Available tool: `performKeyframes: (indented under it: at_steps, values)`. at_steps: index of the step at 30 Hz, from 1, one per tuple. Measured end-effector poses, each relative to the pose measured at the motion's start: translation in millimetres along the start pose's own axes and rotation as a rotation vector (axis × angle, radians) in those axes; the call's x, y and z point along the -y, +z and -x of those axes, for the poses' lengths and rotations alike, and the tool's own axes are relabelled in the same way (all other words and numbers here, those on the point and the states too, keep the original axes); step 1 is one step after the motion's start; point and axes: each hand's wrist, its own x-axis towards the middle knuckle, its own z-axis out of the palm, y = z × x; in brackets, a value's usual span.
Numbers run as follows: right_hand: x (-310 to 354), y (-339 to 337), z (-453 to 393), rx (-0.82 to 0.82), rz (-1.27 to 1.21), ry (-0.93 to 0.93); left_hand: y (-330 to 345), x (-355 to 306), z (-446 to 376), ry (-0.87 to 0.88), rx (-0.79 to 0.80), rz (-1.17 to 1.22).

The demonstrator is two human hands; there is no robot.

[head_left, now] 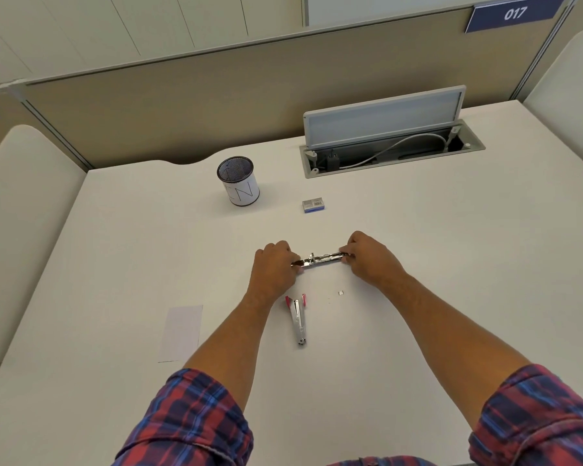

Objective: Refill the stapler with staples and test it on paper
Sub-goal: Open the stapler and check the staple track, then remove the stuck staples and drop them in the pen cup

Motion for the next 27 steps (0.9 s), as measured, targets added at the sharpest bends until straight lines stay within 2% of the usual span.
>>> performKeyframes:
  at_steps: [2,4,6,8,13,17,27]
  values:
    - [1,-3,2,0.005,-0.026,0.021,1,-4,5,-0.023,-0.064,0.031]
    - [1,-5,7,-0.018,-0.088,0.034,4,-11,14,-0.015,-0.198,0.081]
    - [0,-5,13,-0.099,-0.113,0.001,3,-19,20,0.033,-0.320,0.141]
    - [-1,-5,21,-0.140,-0.125,-0.067,2,-30,26,0.122,-0.356,0.177]
    - [-4,-3,37,0.011,-0.134,-0.171,3,-44,36,0.300,-0.130,0.116]
    - [-2,1,49,0.062,-0.129,-0.179,3,-49,38,0.313,0.072,-0.017]
    - [9,-1,58,0.065,-0.041,-0.150,12,-64,38,0.246,0.074,-0.053]
